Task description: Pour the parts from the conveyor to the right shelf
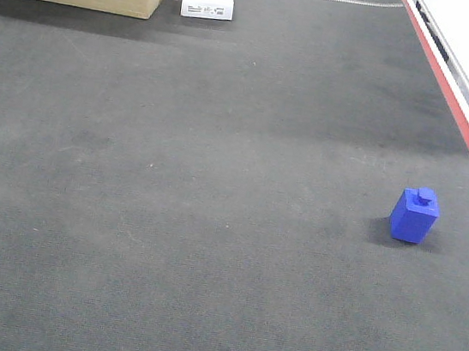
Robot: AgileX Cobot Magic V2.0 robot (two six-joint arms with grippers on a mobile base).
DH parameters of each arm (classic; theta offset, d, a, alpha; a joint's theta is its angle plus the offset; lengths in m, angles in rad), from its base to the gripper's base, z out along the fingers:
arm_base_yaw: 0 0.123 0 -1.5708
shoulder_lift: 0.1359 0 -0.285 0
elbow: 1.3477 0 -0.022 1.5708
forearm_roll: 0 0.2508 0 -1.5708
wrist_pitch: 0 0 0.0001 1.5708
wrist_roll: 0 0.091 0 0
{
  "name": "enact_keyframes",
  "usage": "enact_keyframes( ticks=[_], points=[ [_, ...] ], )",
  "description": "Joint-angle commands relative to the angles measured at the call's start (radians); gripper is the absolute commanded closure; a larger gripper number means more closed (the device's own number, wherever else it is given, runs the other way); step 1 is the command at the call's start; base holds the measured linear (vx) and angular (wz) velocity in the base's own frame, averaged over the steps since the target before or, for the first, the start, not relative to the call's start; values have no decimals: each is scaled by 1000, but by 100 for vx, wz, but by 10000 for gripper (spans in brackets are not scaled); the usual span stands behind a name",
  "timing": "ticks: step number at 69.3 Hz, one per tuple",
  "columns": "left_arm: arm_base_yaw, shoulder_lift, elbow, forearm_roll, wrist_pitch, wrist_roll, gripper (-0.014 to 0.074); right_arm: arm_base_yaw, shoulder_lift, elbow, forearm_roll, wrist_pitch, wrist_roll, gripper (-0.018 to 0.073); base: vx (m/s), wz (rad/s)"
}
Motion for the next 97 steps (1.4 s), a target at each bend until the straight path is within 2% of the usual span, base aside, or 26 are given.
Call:
enact_keyframes(
  ticks=[1, 81, 89, 97],
  points=[
    [-5, -14, -19, -7, -79, -8, 603, 0, -2, 8, 0, -75, -4, 564, 0, 0],
    [-5, -13, -20, -7, -79, -8, 603, 0, -2, 8, 0, -91, -4, 564, 0, 0],
    [-5, -13, -20, -7, -79, -8, 603, 0, -2, 8, 1, -158, 2, 564, 0, 0],
    [-5, -13, -20, -7, -79, -8, 603, 0, -2, -9, 1, -367, 4, 564, 0, 0]
  ],
)
